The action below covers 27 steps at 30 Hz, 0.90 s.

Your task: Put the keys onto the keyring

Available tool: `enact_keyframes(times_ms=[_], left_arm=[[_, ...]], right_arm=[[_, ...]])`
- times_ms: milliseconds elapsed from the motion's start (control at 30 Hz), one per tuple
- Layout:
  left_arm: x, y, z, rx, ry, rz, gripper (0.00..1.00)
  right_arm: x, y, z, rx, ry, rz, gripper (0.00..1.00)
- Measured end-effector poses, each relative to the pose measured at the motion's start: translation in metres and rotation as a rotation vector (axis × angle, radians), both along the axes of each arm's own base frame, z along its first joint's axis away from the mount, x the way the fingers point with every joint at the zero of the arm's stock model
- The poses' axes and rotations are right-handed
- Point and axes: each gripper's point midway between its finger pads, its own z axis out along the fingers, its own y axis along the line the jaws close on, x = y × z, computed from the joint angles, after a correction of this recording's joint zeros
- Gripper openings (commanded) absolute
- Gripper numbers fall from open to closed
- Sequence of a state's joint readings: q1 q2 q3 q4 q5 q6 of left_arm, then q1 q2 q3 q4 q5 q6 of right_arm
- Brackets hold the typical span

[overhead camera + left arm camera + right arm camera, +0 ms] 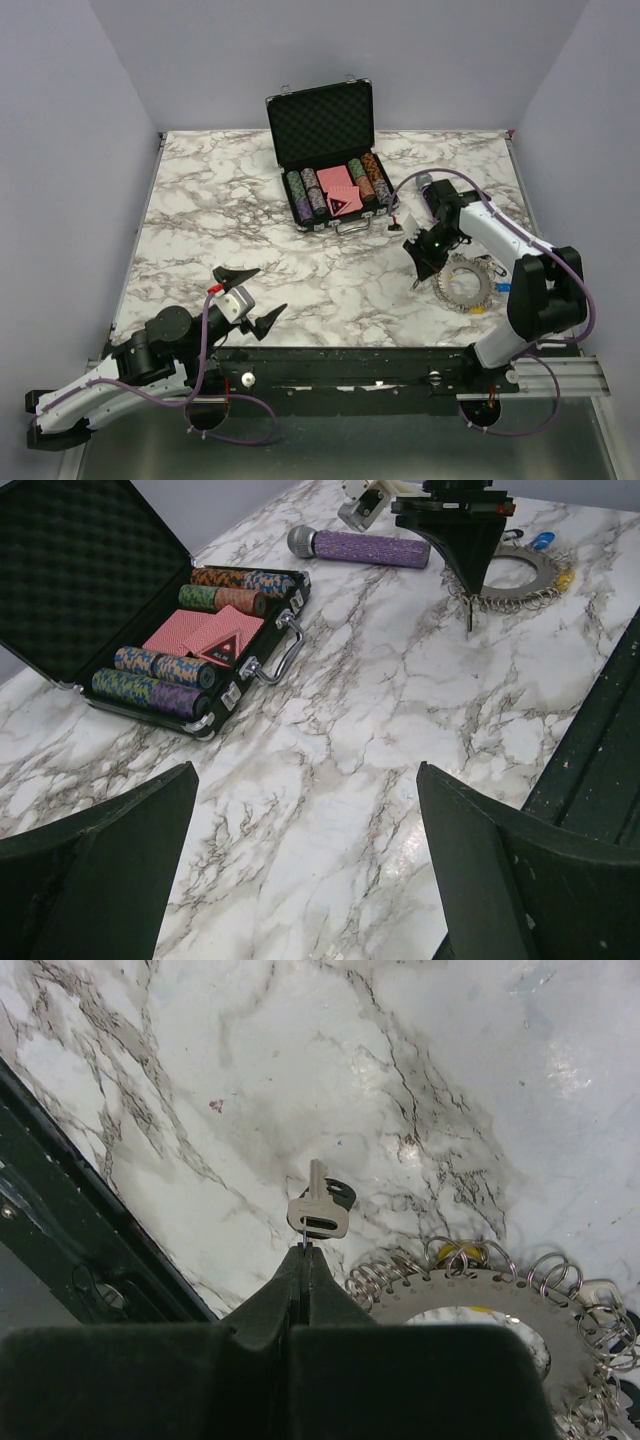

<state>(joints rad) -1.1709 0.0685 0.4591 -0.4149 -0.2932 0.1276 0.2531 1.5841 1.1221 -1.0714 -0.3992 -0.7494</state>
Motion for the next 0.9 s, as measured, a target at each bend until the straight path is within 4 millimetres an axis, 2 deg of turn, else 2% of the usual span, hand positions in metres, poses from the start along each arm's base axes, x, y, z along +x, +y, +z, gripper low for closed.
enact_keyframes(times_ms=[333,900], left_arm=[[0.000,0.000,0.000,0.000,0.000,-0.005,0.99],[0.000,0.000,0.000,0.003,-0.002,-0.002,0.99]], right_arm=[[0.013,0.010,-0.006,0.027,0.014,-0.012,0.00],[0.028,0.044,-0.022,0.031,0.025,0.045,0.00]])
